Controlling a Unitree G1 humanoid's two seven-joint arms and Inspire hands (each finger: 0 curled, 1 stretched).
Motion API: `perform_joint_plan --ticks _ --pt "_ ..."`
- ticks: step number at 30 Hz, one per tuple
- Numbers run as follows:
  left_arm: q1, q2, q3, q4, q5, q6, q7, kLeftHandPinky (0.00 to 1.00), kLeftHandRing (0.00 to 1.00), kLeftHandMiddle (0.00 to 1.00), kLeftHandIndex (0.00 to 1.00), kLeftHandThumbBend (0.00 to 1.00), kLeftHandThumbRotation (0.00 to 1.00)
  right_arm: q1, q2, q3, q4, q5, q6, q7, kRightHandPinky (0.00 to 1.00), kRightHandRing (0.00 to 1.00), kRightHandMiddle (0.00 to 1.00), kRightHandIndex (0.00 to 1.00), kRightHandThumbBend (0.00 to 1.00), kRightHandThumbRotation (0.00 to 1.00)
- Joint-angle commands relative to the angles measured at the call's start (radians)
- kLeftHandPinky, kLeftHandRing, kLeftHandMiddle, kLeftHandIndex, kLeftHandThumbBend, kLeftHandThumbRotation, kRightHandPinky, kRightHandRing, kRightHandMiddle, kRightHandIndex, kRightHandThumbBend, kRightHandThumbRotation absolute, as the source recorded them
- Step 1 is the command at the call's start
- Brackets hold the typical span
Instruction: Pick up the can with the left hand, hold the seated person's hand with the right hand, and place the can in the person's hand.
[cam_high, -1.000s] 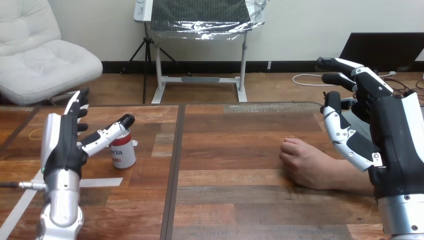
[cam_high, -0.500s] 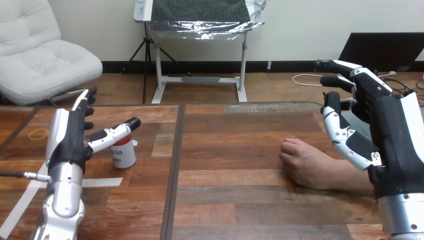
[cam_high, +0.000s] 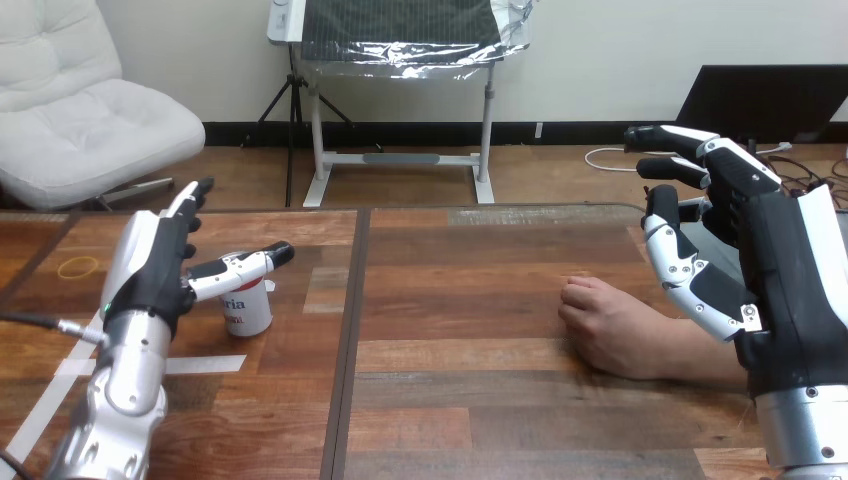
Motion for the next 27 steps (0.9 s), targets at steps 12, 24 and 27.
perform_joint_plan --ticks 12,24,27 --pt "-0.159 0.062 -0.075 0.056 0.058 0.041 -0.05 0.79 0.9 0.95 0.95 0.93 0.49 -0.076 -0.045 -0.008 -0.029 0.001 -0.015 0.0 0.54 0.75 0.8 0.67 0.11 0.0" --pt "-0.205 0.077 -0.118 0.105 0.097 0.063 -0.066 0.78 0.89 0.94 0.94 0.96 0.5 -0.08 -0.047 -0.007 -0.029 -0.008 -0.016 -0.004 0.54 0.75 0.8 0.66 0.12 0.0" --pt "-0.215 0.08 -0.128 0.118 0.106 0.067 -0.071 0.78 0.9 0.94 0.94 0.97 0.5 -0.08 -0.045 -0.006 -0.032 -0.008 -0.012 -0.003 0.54 0.75 0.8 0.66 0.13 0.0"
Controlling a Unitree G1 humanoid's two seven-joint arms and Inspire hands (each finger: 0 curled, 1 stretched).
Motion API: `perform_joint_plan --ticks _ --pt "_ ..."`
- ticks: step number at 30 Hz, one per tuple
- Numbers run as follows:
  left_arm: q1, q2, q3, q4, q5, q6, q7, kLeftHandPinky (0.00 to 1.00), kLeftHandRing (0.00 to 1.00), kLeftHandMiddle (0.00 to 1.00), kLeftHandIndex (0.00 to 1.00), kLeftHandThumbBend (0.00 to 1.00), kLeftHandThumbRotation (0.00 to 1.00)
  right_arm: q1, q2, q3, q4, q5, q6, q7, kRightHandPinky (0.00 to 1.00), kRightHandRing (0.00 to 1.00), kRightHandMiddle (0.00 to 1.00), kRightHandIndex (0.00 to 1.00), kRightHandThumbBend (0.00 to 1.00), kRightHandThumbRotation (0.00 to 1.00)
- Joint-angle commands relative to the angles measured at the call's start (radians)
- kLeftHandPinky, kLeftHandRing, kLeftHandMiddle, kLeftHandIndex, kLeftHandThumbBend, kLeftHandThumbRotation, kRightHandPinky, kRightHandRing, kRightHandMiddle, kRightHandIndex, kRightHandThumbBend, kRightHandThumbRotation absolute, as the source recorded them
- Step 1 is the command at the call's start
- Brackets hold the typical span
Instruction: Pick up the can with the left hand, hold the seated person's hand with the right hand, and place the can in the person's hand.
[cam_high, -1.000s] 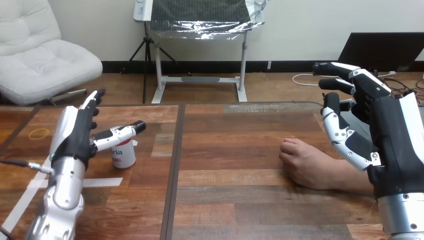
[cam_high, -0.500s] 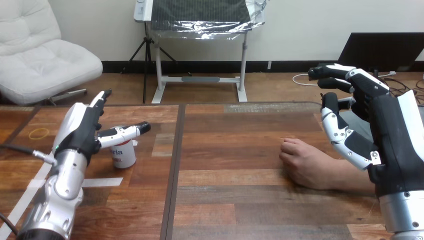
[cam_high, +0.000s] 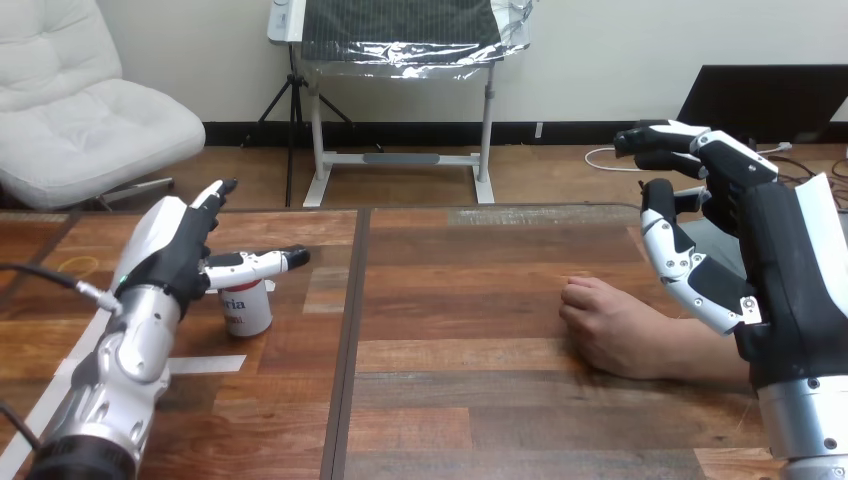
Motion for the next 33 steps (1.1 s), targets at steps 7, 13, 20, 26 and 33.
perform_joint_plan --ticks 7,13,20,26,33 --pt "-0.123 0.042 -0.054 0.058 0.045 0.002 -0.002 0.79 0.91 0.94 0.93 0.98 0.5 -0.058 -0.009 -0.006 -0.038 0.001 -0.003 -0.005 0.54 0.75 0.8 0.66 0.13 0.0" --pt "-0.139 0.05 -0.08 0.088 0.081 -0.013 0.018 0.79 0.9 0.93 0.92 0.98 0.51 -0.056 -0.01 -0.008 -0.037 0.003 -0.006 -0.004 0.54 0.75 0.79 0.66 0.13 0.0" --pt "-0.149 0.056 -0.107 0.103 0.113 -0.022 0.036 0.78 0.9 0.93 0.92 0.97 0.5 -0.056 -0.015 -0.011 -0.032 0.005 -0.018 -0.003 0.54 0.75 0.79 0.66 0.13 0.0" --pt "-0.164 0.061 -0.133 0.134 0.139 -0.031 0.054 0.78 0.89 0.92 0.91 0.96 0.5 -0.055 -0.016 -0.012 -0.032 0.005 -0.016 -0.002 0.54 0.75 0.79 0.66 0.13 0.0" --pt "-0.178 0.065 -0.154 0.152 0.156 -0.038 0.052 0.78 0.88 0.91 0.9 0.95 0.48 -0.053 -0.018 -0.012 -0.032 0.008 -0.022 0.0 0.54 0.75 0.79 0.66 0.13 0.0"
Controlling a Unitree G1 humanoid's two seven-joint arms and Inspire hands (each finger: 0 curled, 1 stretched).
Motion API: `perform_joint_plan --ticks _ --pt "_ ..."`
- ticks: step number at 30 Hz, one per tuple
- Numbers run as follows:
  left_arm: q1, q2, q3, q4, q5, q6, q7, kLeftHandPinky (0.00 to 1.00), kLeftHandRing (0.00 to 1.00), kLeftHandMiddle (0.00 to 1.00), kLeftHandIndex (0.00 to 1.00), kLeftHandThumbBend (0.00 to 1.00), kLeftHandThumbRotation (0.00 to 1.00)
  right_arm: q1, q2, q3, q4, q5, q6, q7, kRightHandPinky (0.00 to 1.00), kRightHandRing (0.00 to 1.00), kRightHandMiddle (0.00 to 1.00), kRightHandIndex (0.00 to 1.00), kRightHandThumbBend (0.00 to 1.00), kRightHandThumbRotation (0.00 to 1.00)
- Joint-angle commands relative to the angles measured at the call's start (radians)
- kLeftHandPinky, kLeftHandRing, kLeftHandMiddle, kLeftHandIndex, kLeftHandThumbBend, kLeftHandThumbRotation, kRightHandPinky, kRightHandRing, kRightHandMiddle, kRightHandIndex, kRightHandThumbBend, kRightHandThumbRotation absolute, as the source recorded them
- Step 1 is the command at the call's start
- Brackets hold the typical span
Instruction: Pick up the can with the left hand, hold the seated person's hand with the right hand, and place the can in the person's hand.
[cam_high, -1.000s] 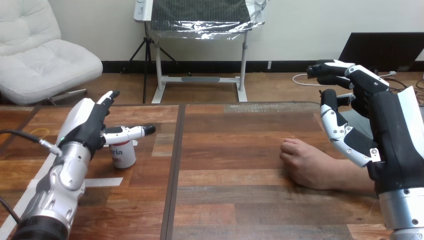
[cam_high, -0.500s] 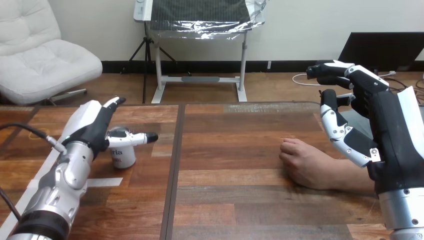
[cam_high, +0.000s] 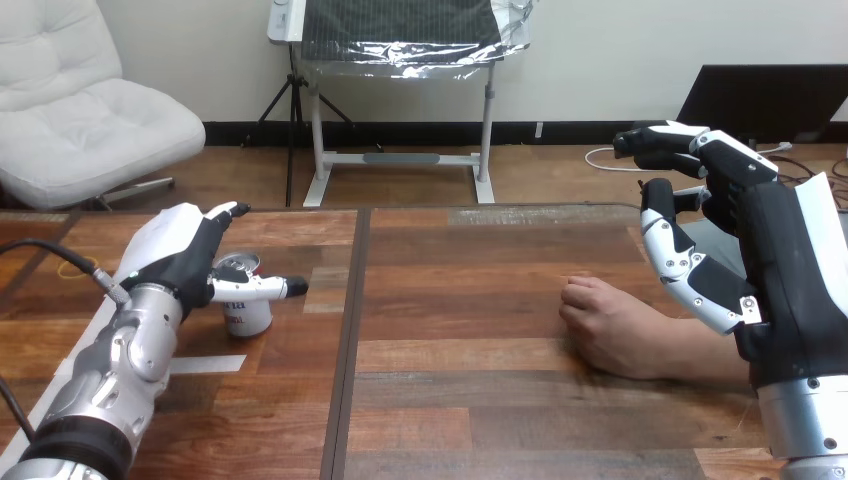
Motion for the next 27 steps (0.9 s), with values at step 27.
perform_joint_plan --ticks 27 --pt "-0.163 0.057 -0.149 0.049 0.129 0.003 -0.071 0.78 0.87 0.9 0.87 0.93 0.42 -0.05 -0.018 -0.015 -0.041 0.02 -0.014 0.01 0.54 0.75 0.77 0.65 0.13 0.0"
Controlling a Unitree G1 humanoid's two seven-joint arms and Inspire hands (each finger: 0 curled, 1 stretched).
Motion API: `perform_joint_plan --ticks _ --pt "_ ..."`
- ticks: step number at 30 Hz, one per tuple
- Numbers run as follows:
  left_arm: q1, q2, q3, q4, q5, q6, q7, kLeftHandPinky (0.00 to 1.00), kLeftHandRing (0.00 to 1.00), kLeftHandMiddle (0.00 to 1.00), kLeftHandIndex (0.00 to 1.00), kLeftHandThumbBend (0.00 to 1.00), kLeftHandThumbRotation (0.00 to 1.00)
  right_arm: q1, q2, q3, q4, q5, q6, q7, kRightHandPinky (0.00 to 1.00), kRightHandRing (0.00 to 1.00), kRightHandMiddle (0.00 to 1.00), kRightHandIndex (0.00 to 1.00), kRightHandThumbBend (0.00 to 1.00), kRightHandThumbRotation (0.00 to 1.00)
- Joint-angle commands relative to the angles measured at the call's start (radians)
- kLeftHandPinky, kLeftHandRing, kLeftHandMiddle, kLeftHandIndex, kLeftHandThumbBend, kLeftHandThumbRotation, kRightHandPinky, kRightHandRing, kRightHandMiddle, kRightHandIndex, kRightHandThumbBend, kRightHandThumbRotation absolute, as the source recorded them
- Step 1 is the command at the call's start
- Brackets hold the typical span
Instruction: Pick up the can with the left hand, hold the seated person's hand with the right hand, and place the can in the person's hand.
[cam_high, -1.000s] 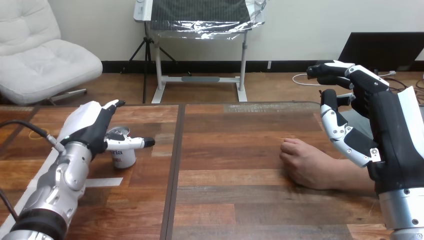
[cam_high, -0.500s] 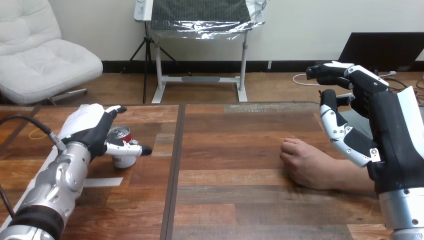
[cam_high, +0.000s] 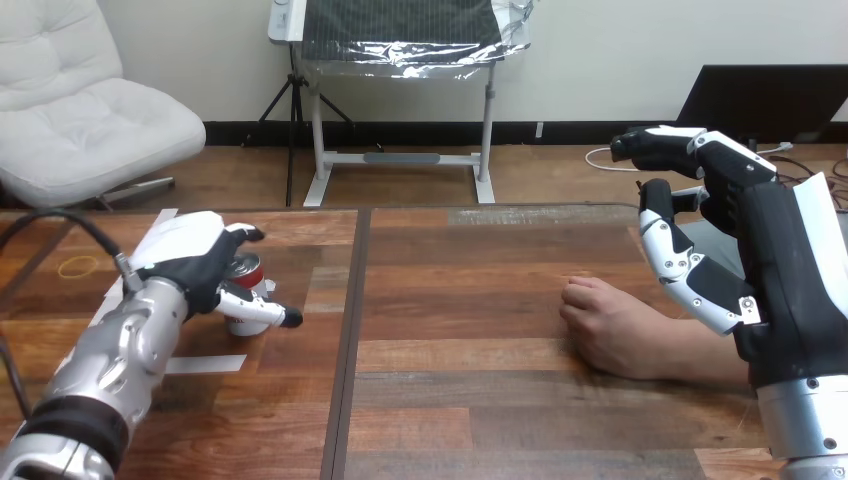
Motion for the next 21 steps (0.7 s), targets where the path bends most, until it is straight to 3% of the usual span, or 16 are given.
perform_joint_plan --ticks 1,7,21 --pt "-0.101 0.022 -0.019 -0.003 0.011 0.0 -0.009 0.77 0.87 0.9 0.87 0.92 0.41 -0.05 -0.018 -0.015 -0.04 0.018 -0.013 0.004 0.54 0.75 0.77 0.65 0.13 0.0" --pt "-0.108 0.024 -0.029 -0.003 0.022 0.015 -0.034 0.77 0.86 0.89 0.87 0.9 0.38 -0.049 -0.015 -0.015 -0.046 0.022 -0.004 0.008 0.54 0.76 0.76 0.64 0.13 0.0" --pt "-0.111 0.013 -0.012 0.013 -0.011 0.043 -0.049 0.72 0.82 0.87 0.84 0.85 0.32 -0.05 -0.023 -0.017 -0.045 0.013 -0.009 0.012 0.55 0.76 0.75 0.64 0.13 0.0"
